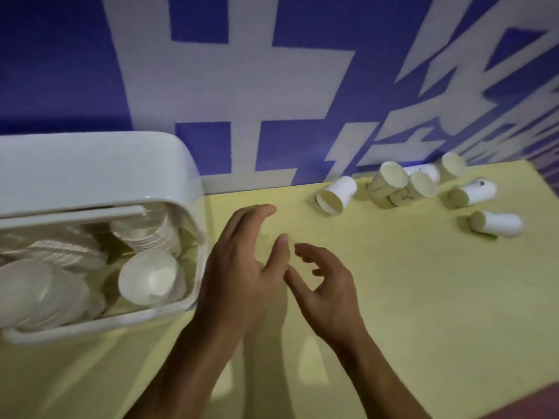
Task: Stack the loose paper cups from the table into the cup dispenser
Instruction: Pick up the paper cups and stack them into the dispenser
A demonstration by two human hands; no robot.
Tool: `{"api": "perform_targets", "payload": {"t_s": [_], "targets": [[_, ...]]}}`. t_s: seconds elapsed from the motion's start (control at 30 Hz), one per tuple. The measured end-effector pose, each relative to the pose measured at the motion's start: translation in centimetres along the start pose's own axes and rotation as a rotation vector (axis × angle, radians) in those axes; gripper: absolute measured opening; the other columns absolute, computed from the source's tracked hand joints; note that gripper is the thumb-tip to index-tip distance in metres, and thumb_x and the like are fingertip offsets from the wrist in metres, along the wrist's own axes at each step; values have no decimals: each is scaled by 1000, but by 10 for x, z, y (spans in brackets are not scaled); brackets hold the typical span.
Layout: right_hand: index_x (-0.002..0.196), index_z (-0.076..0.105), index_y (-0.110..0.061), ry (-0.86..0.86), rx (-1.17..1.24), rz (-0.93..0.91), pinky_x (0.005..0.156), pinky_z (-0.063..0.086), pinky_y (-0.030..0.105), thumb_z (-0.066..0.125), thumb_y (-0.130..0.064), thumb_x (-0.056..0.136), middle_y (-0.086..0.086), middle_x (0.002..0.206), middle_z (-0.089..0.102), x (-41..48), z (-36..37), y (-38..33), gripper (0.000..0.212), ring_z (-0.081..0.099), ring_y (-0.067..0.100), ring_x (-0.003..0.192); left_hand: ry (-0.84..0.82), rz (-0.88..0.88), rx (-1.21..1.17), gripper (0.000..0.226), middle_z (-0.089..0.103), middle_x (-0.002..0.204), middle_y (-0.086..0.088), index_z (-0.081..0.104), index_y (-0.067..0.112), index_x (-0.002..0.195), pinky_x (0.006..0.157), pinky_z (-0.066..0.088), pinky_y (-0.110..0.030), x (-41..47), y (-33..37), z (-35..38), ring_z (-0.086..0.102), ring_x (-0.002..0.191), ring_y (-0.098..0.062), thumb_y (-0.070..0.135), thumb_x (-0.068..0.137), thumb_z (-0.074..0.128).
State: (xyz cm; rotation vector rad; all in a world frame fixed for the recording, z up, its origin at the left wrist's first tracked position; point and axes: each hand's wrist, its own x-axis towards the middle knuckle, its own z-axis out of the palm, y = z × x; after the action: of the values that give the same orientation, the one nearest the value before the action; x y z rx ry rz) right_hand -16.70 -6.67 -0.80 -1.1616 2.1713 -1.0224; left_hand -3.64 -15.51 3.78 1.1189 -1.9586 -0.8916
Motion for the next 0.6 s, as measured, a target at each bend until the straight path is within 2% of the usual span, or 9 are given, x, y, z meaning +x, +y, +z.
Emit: {"api": "perform_targets", "payload": {"t_s": [0.07,0.13,0.27,0.33,0.43,0.53,0.6], "targets": [[124,69,-31,50,45,92,85,49,14,75,-50,89,-24,118,69,10,-31,26,40,62,-6,109,-111,-90,46,53,55,144,9,51,27,145,82,42,-13,27,9,59,51,121,-1,45,97,65],[123,70,-31,97,72,162,83,52,17,75,-47,90,-23,117,70,17,-59,54,37,63,-7,105,-166,-128,129,72,49,151,3,42,26,151,84,41,-21,52,6,118,50,129,-13,49,90,73],[121,72,-29,181,75,274,84,57,27,75,-46,91,-18,113,72,28,-110,111,35,66,-2,101,-165,-177,232,97,49,146,-9,36,19,152,89,53,-37,88,-16,201,50,127,-28,54,77,84],[121,72,-29,215,81,332,84,59,33,75,-47,91,-16,108,73,35,-132,135,36,68,0,99,-154,-231,239,96,50,145,-12,37,17,152,95,50,-44,99,-26,225,48,128,-32,50,76,86],[124,72,-27,241,93,383,83,61,34,74,-48,91,-15,107,73,48,-158,162,40,68,2,98,-136,-259,211,79,53,142,-14,42,14,149,99,47,-48,106,-36,244,50,127,-37,41,85,79],[128,70,-23,282,107,413,83,58,27,74,-47,91,-14,108,73,70,-176,181,44,68,1,94,-94,-268,159,71,57,137,-16,47,11,145,98,46,-44,106,-37,248,54,123,-37,33,86,80],[132,67,-21,320,134,413,84,57,28,76,-49,89,-11,111,72,91,-184,186,52,68,3,93,-50,-297,95,72,58,135,-14,47,12,141,91,46,-37,104,-30,241,56,119,-34,29,82,84]]}}
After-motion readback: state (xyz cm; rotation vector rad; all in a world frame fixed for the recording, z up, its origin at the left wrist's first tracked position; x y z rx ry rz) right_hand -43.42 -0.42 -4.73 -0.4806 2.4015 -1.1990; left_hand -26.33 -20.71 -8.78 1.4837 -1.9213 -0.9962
